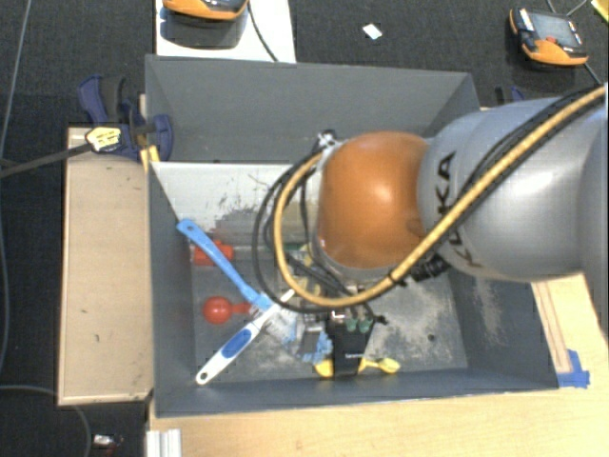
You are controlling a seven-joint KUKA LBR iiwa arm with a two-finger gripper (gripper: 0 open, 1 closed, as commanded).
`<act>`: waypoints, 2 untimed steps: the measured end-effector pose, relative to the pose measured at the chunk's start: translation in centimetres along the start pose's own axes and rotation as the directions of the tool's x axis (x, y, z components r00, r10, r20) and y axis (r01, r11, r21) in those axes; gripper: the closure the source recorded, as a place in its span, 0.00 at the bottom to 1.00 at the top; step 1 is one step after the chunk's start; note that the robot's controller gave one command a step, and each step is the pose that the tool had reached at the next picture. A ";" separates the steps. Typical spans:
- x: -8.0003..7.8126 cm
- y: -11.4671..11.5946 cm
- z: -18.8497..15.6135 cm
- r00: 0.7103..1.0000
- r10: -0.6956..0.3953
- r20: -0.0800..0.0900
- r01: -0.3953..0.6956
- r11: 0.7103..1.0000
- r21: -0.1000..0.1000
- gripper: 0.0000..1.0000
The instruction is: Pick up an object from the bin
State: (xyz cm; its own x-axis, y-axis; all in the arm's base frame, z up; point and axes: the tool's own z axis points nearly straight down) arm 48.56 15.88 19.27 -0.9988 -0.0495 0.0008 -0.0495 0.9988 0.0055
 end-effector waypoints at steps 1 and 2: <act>-0.3 -1.0 2.7 0.999 0.036 0.005 -0.036 0.999 0.005 0.00; 0.1 0.9 0.0 0.998 0.065 0.007 -0.065 0.998 -0.001 0.00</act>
Offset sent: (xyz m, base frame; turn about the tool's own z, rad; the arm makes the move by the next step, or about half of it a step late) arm -0.0023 0.0082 -0.0012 0.0667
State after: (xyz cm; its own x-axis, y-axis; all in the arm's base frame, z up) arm 48.42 16.82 19.30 -0.9999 0.0151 -0.0061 0.0151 0.9999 0.0060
